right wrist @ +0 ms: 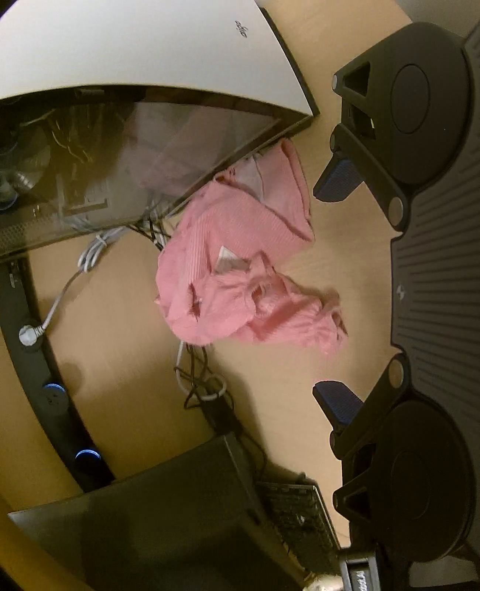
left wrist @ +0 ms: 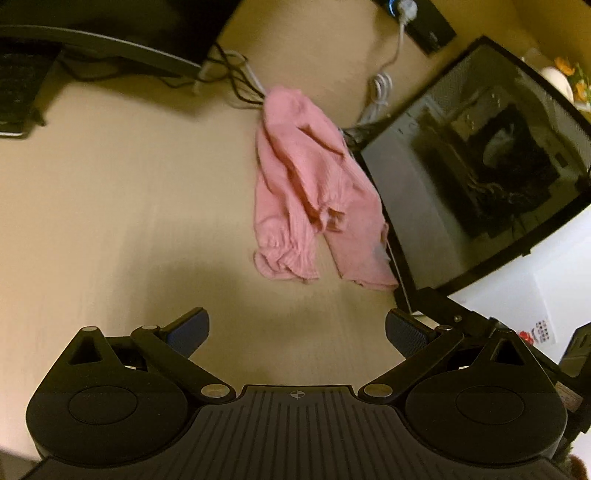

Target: Fold clothes

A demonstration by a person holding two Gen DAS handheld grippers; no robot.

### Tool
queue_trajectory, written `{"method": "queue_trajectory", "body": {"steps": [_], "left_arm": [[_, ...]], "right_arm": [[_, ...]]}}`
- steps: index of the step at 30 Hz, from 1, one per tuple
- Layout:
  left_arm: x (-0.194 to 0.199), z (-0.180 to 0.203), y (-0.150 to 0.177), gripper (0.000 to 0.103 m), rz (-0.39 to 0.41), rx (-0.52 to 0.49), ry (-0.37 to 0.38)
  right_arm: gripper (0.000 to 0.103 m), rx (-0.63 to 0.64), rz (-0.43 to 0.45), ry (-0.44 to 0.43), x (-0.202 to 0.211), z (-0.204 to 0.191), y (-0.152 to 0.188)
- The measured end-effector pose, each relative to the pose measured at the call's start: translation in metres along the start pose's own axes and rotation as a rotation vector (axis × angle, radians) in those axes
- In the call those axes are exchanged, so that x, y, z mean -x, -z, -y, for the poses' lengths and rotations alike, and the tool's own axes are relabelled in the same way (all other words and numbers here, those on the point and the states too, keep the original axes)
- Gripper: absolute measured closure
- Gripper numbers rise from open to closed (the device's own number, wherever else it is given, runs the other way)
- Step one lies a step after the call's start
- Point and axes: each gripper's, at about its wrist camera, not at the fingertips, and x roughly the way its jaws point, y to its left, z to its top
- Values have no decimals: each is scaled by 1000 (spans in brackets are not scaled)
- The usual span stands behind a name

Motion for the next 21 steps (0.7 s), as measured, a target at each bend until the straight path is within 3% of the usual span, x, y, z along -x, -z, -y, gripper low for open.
{"method": "queue_trajectory", "body": {"steps": [2,5,8,12,15,17,20,21], "left_arm": [[-7,0,-9,0,-6,4,-16],[-11,-3,-20,0,47,-7,-91],[-4,-4,-27,0,91,30,-176],[10,-4,-31,0,117,80,-266],[26,-9,-29,0,150,112,-334],[40,-16,-24,0,174,142,-355],[55,-35,-17,0,190,176,-377],[58,-41,-15,0,191,187,-377]], "right_arm": [[0,21,-18,22,-8,3,-4],[0,45,-28,26,-35,10,-18],[0,103,-15,-43,-77,7,-40],[0,206,93,-85,-139,-8,-77],[0,194,148,-52,-192,-9,-106],[0,105,51,-92,-226,-2,-115],[0,-83,-159,-294,-257,12,-104],[0,-97,-184,-335,-258,10,-97]]}}
